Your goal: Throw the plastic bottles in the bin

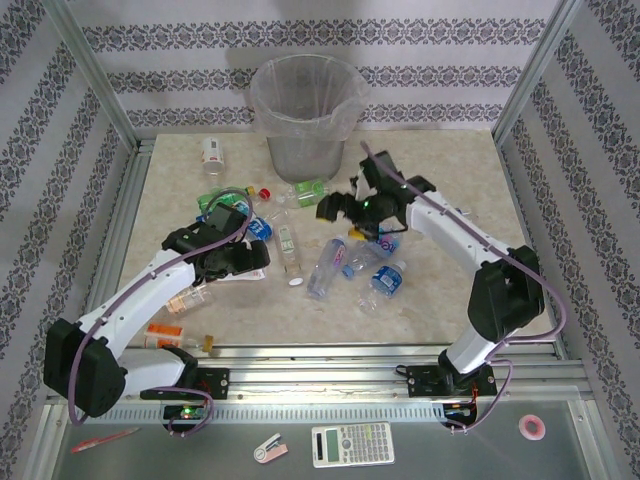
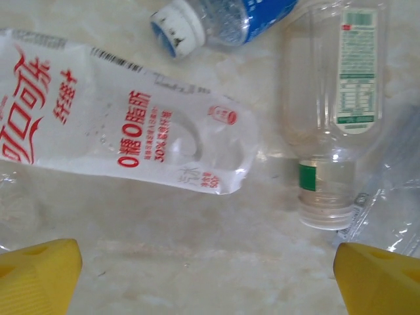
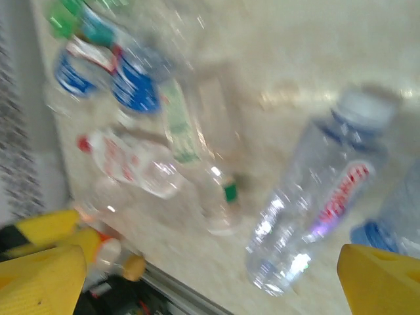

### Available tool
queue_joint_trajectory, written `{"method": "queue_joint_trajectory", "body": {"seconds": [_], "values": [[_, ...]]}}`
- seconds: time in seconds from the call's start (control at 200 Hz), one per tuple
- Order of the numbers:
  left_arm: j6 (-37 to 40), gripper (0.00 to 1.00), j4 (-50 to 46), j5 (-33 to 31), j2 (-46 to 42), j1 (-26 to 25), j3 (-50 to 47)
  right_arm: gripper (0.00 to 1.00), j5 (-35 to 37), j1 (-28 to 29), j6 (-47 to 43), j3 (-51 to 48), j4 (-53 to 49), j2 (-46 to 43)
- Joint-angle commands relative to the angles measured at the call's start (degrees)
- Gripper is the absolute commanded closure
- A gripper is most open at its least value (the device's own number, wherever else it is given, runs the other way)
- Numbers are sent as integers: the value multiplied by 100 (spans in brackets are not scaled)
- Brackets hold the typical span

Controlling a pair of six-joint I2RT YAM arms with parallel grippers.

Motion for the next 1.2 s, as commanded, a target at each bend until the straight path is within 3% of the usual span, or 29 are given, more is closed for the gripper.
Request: {"method": "queue_joint_trajectory", "body": {"seconds": [0.0, 0.26, 0.495, 0.634, 0.719, 0.799, 0.929, 1.074, 1.194], "values": [[-244, 1, -883, -417, -46, -65, 239, 2, -56, 233, -495, -302, 128, -540], [-709, 0, -1916, -478, -596, 400, 41, 2, -235, 268, -712, -721, 295, -780], [-835, 0, -2469, 226, -1392, 1736, -298, 2, -605, 394, -1087, -467, 208, -589], [-872, 0, -2818, 320, -1785, 2609, -480, 2, -601, 376, -1182, -449, 137, -523], [-1057, 1, -3056, 83, -1777, 2912, -367, 2, -651, 345, -1224, -467, 126, -504], [-1704, 1, -3434, -336, -1721, 3066, -239, 2, -701, 276, -1342, -458, 36, -478], [-2496, 1, -4051, -364, -1132, 3184, -227, 2, -841, 77, -1435, -484, -21, -485], [-2766, 5, -4456, -231, -271, 3454, -401, 2, -1019, -121, -1597, -434, -150, -462], [-2838, 4, -4515, -517, -267, 3775, -535, 2, -1122, -233, -1706, -355, -262, -464]]}}
